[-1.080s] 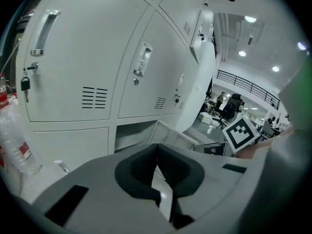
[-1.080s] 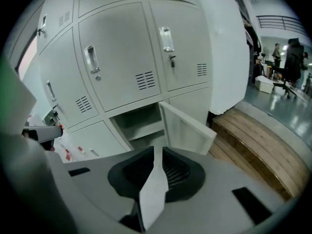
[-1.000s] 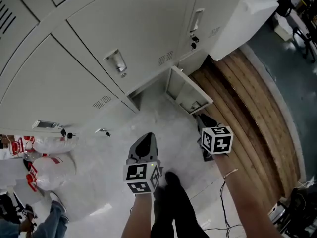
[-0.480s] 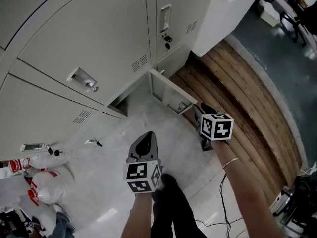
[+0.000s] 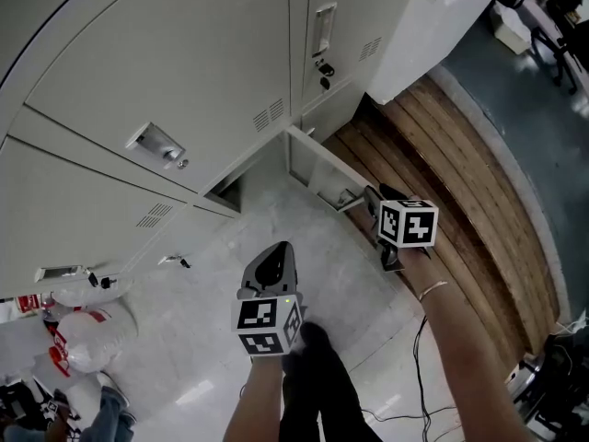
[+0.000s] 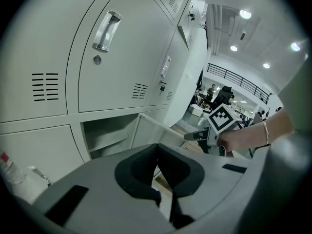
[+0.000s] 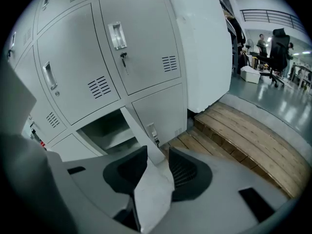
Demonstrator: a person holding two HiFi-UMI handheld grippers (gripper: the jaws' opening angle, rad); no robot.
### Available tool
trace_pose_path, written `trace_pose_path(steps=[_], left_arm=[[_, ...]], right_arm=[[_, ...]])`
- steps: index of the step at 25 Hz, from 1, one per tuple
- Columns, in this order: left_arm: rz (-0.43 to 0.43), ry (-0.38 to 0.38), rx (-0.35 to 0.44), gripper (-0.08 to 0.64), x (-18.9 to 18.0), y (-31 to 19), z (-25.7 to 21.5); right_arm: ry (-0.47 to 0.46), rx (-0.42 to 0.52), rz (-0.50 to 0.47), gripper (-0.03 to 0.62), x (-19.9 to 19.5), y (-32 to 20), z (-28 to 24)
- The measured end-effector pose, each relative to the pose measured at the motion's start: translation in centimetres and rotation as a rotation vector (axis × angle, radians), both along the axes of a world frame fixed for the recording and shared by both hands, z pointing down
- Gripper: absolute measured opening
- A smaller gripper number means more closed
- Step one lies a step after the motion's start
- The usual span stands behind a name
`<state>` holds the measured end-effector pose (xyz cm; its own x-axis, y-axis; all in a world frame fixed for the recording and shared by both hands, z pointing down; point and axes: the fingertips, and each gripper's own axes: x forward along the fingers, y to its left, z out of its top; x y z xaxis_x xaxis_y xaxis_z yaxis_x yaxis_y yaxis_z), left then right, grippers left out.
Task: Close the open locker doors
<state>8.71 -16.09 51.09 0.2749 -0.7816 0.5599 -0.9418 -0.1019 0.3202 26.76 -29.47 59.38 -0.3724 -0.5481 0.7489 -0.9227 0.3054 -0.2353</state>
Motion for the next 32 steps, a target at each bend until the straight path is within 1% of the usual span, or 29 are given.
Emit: trace_pose_path(steps=[5,7,11,21,25,32], left_arm=[[-0.011,0.001,-0.003,0.020,-0.8,0.4,0.0],[-0.021,0.000,-0.002,0.020,-1.4,0.7,-0.2],[-0.045,-0.001,-0.002,0.020,-2.8,1.5,-0.5],[-0.117,-0.005,0.004,0.020,-6.7,4.6,-1.7],[-0.160,-0.008,0.004,0.020,-8.8,6.0,-1.8],[-0.236,-0.012,-0.010,0.020,-12.2,8.2,-1.7]], right_arm=[[-0.009,-0.035,-0.003,0.132,-0.2,0.8,0.3],[-0.016,-0.040,-0.024,0.118,-0.7,1.6,0.2],[-0.032,-0.054,-0.054,0.110,-2.3,3.6,0.0],[-0.090,-0.092,-0.139,0.098,-8.7,8.7,-0.3],[-0.105,-0.104,-0.184,0.100,-11.7,9.9,-0.4],[-0.144,-0.115,-0.225,0.108,-16.0,11.1,-0.4]])
